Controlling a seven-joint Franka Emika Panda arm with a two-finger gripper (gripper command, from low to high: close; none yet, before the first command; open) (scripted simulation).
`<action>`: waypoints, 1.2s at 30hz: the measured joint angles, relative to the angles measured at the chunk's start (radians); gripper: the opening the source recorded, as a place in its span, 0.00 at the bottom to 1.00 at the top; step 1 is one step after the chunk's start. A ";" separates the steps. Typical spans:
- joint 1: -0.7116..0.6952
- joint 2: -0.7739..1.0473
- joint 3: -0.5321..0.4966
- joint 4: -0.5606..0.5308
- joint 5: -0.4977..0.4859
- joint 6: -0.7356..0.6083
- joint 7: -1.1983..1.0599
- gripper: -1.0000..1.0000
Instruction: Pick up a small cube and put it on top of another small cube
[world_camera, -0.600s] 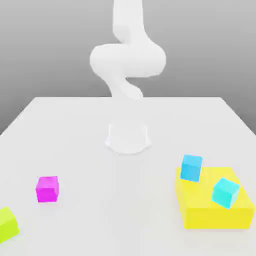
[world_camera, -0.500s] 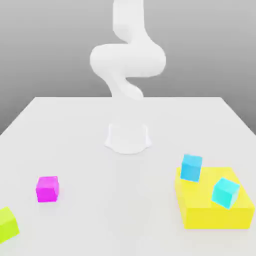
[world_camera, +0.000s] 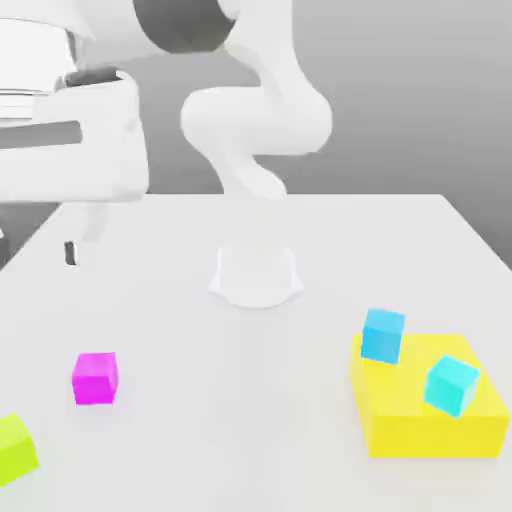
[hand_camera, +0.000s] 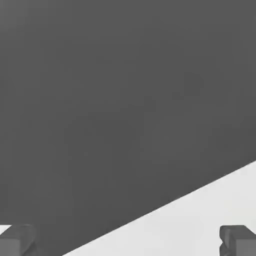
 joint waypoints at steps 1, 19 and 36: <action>-0.017 0.036 -0.007 0.000 0.009 0.010 0.000 0.50; -0.200 0.563 0.005 0.035 0.146 0.235 -0.033 0.00; -0.166 0.119 -0.115 -0.262 -0.194 0.119 -0.266 0.00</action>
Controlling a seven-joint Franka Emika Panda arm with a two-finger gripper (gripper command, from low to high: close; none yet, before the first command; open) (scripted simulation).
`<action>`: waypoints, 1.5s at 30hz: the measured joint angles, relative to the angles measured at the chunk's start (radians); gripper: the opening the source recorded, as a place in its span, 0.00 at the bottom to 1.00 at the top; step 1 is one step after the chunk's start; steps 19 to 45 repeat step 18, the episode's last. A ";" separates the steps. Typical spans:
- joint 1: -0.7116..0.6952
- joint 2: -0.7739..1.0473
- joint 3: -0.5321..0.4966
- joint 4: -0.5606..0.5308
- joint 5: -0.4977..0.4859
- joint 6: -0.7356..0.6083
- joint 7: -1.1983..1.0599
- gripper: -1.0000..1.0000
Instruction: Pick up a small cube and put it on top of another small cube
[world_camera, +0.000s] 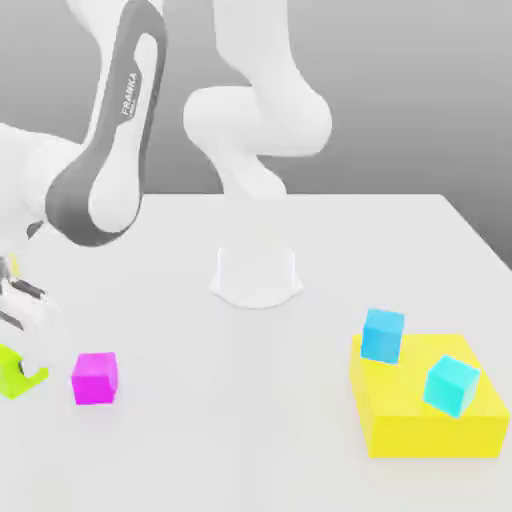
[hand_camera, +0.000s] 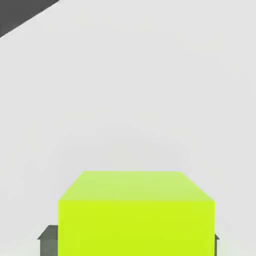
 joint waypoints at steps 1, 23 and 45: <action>-0.005 -0.034 -0.001 -0.032 -0.022 0.000 -0.042 0.00; 0.013 0.003 0.014 -0.236 0.117 0.232 -0.510 1.00; 0.013 0.003 0.014 -0.236 0.117 0.232 -0.510 1.00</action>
